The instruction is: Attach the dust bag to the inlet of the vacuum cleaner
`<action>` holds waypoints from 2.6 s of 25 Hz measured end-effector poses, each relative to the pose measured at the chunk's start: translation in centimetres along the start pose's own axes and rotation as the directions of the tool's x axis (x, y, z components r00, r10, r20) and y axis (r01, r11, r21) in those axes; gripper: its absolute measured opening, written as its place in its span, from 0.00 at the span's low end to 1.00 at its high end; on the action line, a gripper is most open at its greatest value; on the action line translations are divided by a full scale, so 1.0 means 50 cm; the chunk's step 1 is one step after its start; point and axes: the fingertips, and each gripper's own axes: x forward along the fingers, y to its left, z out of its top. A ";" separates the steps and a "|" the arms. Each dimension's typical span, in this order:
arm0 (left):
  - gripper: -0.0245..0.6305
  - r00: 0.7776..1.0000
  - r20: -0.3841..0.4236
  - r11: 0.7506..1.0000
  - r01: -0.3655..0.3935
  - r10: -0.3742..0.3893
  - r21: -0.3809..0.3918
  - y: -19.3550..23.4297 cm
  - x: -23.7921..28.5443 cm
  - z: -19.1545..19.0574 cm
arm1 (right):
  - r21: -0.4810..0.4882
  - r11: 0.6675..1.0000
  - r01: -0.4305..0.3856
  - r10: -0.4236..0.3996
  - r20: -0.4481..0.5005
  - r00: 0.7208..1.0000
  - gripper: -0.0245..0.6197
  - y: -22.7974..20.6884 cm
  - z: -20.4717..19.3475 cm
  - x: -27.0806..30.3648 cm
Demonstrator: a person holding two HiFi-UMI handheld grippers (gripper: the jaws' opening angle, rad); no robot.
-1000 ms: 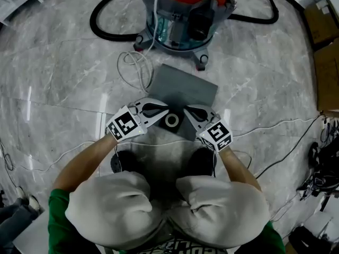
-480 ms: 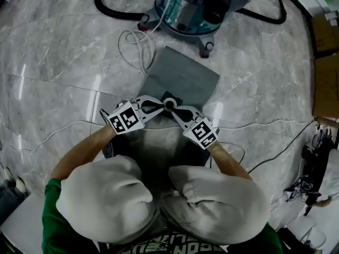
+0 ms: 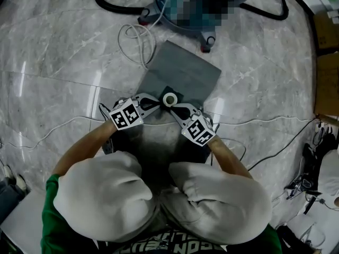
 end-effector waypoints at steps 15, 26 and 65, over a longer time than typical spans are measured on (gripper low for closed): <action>0.04 0.998 -0.059 1.000 -0.007 0.007 -0.009 0.014 -0.007 -0.035 | -0.166 0.986 -0.027 0.004 -0.140 0.990 0.22 0.029 -0.039 0.025; 0.04 0.999 0.012 0.998 -0.033 0.032 0.052 0.062 -0.027 0.051 | -0.174 0.971 0.162 -0.169 -0.022 0.985 0.22 -0.033 0.034 -0.038; 0.05 0.988 -0.058 0.959 0.151 -0.141 0.238 0.134 0.021 0.149 | 0.141 0.977 0.160 -0.177 0.116 0.977 0.09 -0.193 0.075 -0.101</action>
